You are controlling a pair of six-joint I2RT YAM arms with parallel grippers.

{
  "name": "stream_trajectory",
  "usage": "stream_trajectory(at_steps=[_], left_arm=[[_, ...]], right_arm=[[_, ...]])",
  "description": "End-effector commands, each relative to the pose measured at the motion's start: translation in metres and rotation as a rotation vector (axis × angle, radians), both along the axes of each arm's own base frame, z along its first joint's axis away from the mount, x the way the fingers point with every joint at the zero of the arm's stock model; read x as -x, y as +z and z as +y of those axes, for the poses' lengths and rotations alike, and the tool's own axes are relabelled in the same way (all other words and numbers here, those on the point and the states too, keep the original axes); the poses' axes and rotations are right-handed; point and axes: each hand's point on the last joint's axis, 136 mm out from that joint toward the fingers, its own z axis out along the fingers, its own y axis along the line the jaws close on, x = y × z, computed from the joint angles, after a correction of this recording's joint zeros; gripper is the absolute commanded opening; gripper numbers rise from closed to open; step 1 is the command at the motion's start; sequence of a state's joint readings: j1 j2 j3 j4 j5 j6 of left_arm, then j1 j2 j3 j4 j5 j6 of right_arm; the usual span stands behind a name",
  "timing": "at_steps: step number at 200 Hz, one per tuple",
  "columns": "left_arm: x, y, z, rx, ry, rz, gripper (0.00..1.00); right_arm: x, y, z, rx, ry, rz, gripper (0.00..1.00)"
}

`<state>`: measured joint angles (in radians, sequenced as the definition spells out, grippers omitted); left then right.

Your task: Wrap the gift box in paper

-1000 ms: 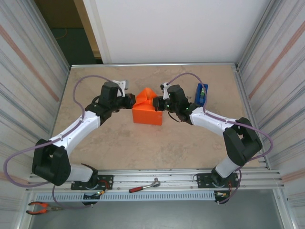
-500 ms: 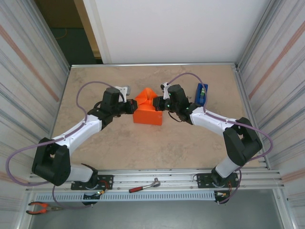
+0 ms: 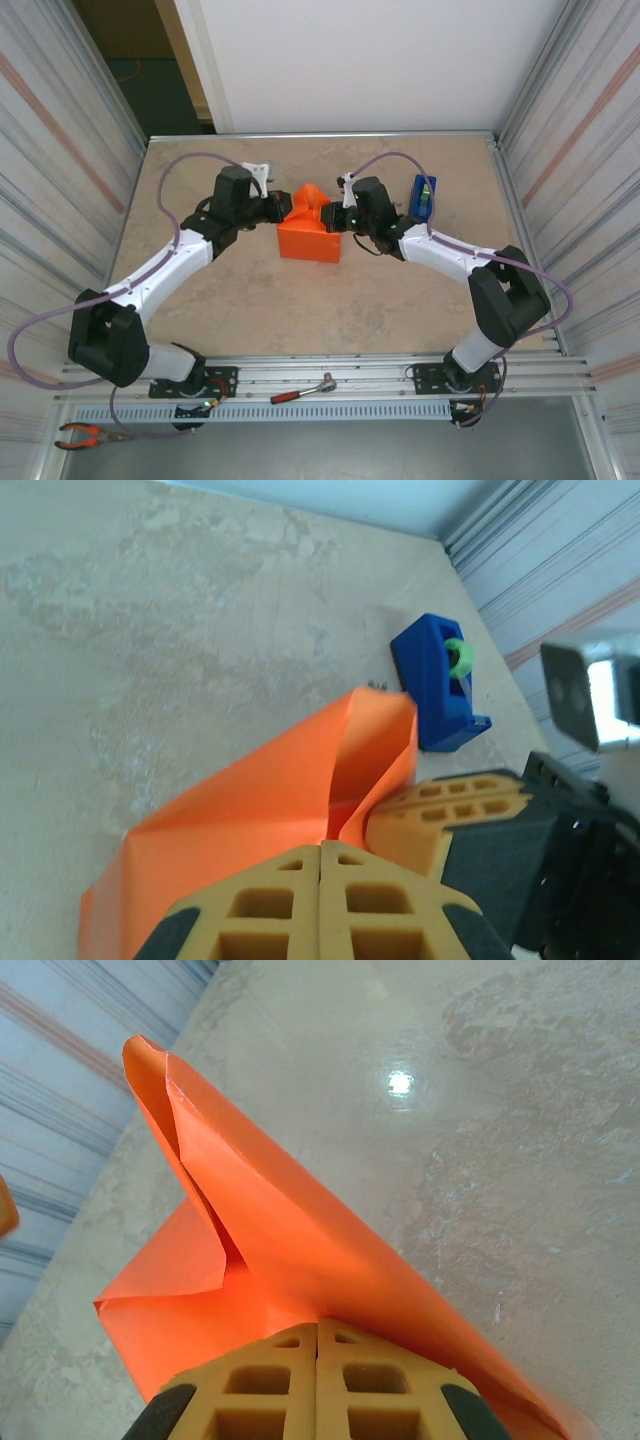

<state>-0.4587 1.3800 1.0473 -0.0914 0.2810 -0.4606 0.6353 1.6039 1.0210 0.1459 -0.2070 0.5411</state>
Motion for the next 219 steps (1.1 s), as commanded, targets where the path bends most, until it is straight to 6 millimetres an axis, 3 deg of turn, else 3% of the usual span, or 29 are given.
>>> stream_trajectory(at_steps=[1, 48, 79, 129, 172, 219], left_arm=[[-0.002, -0.012, -0.01, -0.017, -0.023, 0.034, 0.03], [0.0, -0.039, -0.027, -0.07, -0.042, 0.064, 0.09], [0.005, -0.05, -0.037, -0.097, -0.056, 0.073, 0.26], [0.01, -0.06, -0.04, -0.118, -0.06, 0.086, 0.29], [0.014, -0.078, -0.037, -0.205, -0.049, 0.073, 0.28], [0.019, -0.103, -0.031, -0.344, -0.043, 0.057, 0.26]], right_arm=[[0.043, -0.09, -0.02, 0.179, 0.022, 0.3, 0.0], [0.042, -0.088, -0.018, 0.173, 0.029, 0.298, 0.0], [0.043, -0.087, -0.017, 0.17, 0.032, 0.301, 0.0], [0.043, -0.078, -0.013, 0.151, 0.045, 0.294, 0.0], [0.034, -0.05, -0.009, 0.055, 0.05, 0.294, 0.0], [0.016, 0.005, 0.0, -0.166, 0.08, 0.282, 0.0]])
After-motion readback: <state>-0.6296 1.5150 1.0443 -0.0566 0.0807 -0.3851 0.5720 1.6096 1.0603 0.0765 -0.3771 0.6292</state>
